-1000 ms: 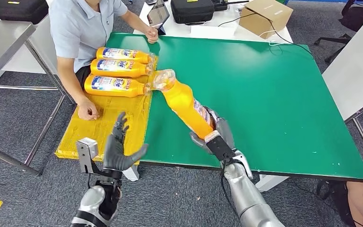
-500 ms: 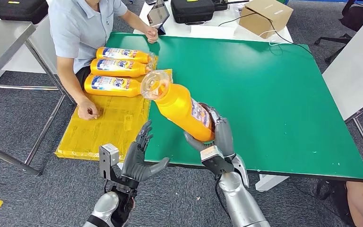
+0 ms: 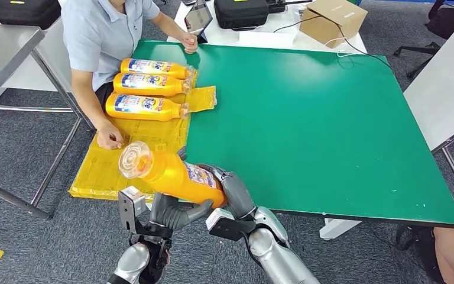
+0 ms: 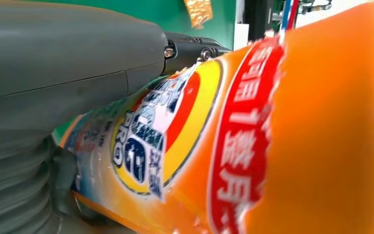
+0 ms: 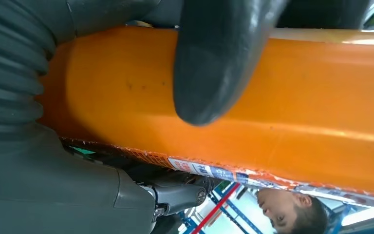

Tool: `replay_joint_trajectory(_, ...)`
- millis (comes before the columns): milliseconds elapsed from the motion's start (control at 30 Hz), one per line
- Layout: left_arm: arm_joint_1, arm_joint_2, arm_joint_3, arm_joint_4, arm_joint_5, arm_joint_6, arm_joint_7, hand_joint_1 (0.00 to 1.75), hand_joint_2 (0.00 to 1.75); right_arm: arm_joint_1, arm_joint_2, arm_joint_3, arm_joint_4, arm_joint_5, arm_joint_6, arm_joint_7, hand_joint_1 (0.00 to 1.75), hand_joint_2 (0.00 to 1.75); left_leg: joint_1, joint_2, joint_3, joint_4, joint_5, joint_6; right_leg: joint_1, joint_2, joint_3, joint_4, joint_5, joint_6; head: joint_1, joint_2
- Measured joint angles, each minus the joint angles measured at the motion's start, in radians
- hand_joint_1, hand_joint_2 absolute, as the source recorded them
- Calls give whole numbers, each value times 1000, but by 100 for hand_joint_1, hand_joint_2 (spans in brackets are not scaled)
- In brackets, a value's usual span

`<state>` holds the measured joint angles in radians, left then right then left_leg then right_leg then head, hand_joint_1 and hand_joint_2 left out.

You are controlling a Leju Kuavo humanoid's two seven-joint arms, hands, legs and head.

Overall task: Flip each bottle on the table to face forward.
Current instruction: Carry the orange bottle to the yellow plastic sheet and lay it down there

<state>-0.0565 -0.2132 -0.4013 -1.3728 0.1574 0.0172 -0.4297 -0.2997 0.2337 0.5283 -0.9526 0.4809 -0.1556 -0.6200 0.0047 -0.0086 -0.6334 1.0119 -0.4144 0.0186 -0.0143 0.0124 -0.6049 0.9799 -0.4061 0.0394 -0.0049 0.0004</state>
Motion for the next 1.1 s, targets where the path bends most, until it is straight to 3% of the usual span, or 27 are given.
replay_joint_trajectory(267,6,0,19,-10,184,-110,69,0,175,-16,1,31,48,19,-30,3,175,175,0,0,0,0,0,0,0,0,0,0,0,0,0,0)
replay_joint_trajectory(367,0,0,28,-4,243,-155,95,31,175,-22,2,44,64,30,-47,-6,175,175,0,0,0,0,0,0,0,0,0,0,0,0,0,0)
replay_joint_trajectory(467,-6,0,35,7,283,-185,102,137,175,-33,5,55,75,32,-45,-8,172,175,0,0,0,0,0,0,0,0,0,0,0,0,0,0)
replay_joint_trajectory(500,-7,0,38,10,292,-192,103,170,175,-36,6,58,79,32,-45,-8,164,175,0,0,0,0,0,0,0,0,-1,0,0,0,0,0)
replay_joint_trajectory(567,-10,0,44,14,310,-200,105,175,175,-42,7,64,87,32,-45,-9,150,175,0,0,0,0,0,0,0,0,-1,0,0,0,0,0)
replay_joint_trajectory(600,-10,0,47,15,321,-205,107,175,175,-45,8,66,91,32,-45,-9,126,175,0,1,0,0,0,0,0,0,-1,0,0,0,0,0)
replay_joint_trajectory(667,-11,0,54,15,341,-216,109,175,175,-50,10,72,99,30,-45,-9,53,175,0,1,0,0,0,0,0,0,-1,0,0,0,0,0)
replay_joint_trajectory(700,-12,0,57,15,348,-219,110,175,175,-52,11,74,103,29,-44,-10,17,131,0,1,0,0,0,0,0,0,-1,0,0,0,0,0)
replay_joint_trajectory(733,-13,0,60,15,353,-221,110,175,175,-52,12,77,106,28,-44,-11,0,87,0,1,0,0,0,0,0,0,-1,0,0,0,0,0)
replay_joint_trajectory(800,-20,-1,66,15,361,-223,109,175,175,-49,16,83,113,26,-44,-13,0,0,0,1,0,0,0,0,0,0,-1,0,0,0,0,0)
replay_joint_trajectory(1100,-33,-2,83,14,335,-183,83,166,175,-45,26,96,123,18,-45,-6,0,0,0,1,0,0,0,0,0,0,-1,0,0,0,0,0)
